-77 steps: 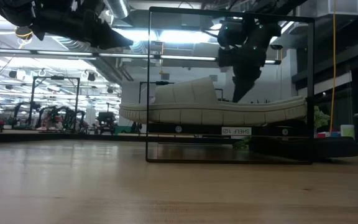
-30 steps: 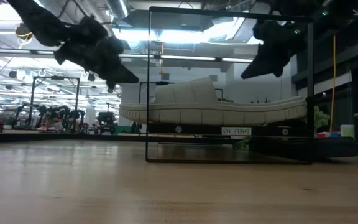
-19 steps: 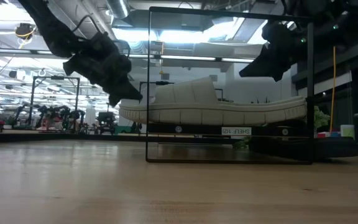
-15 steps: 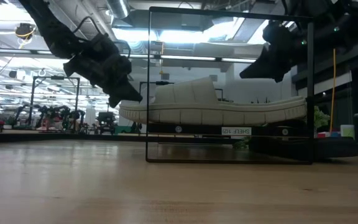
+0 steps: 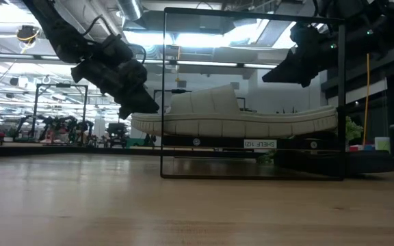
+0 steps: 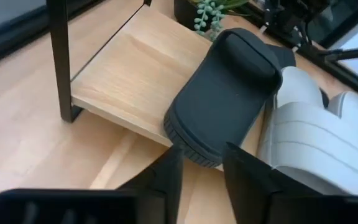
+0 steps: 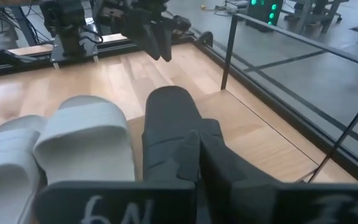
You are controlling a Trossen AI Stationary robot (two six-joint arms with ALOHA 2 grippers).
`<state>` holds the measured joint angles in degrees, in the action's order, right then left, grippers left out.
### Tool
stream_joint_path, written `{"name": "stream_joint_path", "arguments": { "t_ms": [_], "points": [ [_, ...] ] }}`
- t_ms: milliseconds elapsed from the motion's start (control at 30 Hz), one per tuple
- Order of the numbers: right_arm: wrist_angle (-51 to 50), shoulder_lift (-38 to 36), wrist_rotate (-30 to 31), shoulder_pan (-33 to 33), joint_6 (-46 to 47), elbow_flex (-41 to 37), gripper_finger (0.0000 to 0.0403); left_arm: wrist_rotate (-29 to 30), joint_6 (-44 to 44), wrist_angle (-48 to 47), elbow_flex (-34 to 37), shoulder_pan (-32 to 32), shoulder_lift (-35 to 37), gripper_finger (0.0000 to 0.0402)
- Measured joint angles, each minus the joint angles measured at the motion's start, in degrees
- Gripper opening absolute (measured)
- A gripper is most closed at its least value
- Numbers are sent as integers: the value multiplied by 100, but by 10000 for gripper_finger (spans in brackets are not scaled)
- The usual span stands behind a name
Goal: Pick and place slides into the shelf
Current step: Put the bottom black slipper on the shelf
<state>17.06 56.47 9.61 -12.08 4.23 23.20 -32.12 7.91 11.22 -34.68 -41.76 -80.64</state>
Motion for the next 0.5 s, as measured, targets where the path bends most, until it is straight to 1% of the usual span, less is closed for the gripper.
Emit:
{"name": "stream_joint_path", "arguments": {
  "t_ms": [100,200,300,367,500],
  "points": [
    [-3,0,0,0,-1,0,20,19,361,7,0,31,-41,127],
    [-2,0,0,0,-13,0,20,55,858,-9,0,19,-114,136],
    [-4,0,-2,0,-20,0,17,164,1267,-25,-2,26,-337,136],
    [-4,0,-2,0,-20,0,13,162,1303,39,0,26,-510,135],
    [-5,0,-2,0,-21,0,8,131,1570,516,0,31,-888,134]
  ]
}}
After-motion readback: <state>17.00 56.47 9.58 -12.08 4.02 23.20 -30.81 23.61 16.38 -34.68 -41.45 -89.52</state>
